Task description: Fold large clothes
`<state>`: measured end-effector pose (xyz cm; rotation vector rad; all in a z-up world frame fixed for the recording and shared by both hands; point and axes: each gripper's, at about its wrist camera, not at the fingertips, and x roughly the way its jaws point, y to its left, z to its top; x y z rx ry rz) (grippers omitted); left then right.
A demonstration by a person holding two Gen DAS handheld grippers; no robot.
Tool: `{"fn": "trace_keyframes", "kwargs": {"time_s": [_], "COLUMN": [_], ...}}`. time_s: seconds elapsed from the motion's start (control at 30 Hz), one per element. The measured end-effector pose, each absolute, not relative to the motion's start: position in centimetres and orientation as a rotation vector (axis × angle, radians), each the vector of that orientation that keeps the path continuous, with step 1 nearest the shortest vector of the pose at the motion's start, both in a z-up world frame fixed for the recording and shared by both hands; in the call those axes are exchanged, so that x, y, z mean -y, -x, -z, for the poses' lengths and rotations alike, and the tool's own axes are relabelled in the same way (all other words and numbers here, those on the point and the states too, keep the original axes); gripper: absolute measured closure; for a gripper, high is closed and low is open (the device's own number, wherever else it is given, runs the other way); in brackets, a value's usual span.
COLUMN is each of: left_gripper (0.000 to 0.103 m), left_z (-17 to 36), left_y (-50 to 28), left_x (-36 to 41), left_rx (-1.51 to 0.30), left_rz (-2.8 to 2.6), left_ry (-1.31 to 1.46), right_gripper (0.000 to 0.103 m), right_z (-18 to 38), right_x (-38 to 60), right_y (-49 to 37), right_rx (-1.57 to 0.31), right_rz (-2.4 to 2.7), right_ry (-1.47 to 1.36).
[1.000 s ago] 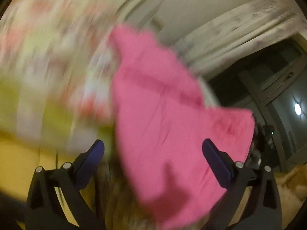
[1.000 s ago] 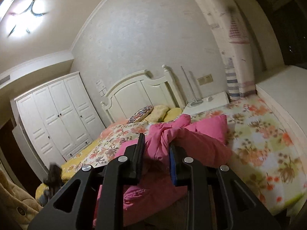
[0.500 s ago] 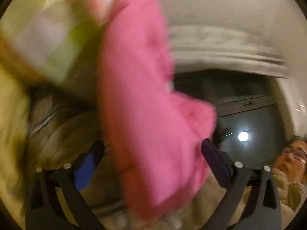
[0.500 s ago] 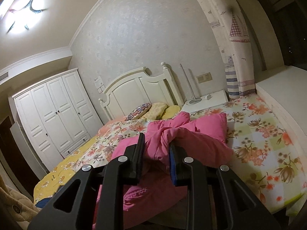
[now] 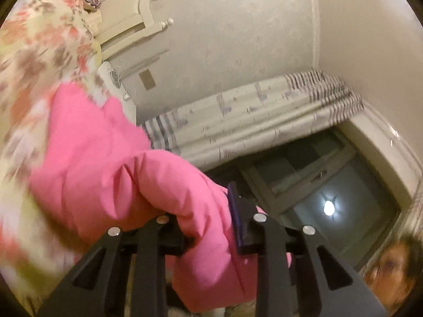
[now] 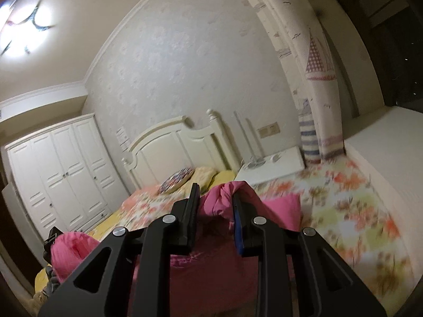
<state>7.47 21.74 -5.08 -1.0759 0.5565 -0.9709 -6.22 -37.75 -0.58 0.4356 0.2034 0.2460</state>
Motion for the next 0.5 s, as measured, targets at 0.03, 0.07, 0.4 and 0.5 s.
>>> {"fn": "trace_keyframes", "kwargs": {"time_s": [0.03, 0.07, 0.4, 0.5], "left_gripper": [0.078, 0.078, 0.066, 0.058], "left_z": [4.9, 4.7, 10.8, 13.8], "left_y": [-10.2, -12.2, -34.9, -37.4], "left_x": [-21.3, -20.8, -16.4, -17.0], "left_rx": [-0.572, -0.582, -0.823, -0.875], "left_rz": [0.952, 0.933, 0.511, 0.514], "left_ry": [1.112, 1.127, 1.152, 1.254], "right_gripper": [0.079, 0.079, 0.076, 0.049], "right_z": [0.1, -0.2, 6.1, 10.9], "right_x": [38.3, 38.7, 42.2, 44.1], "right_y": [4.3, 2.5, -23.2, -25.8], "right_rx": [-0.212, -0.220, -0.564, -0.660], "right_rz": [-0.235, -0.223, 0.019, 0.030], "right_ry": [-0.440, -0.448, -0.491, -0.620]}}
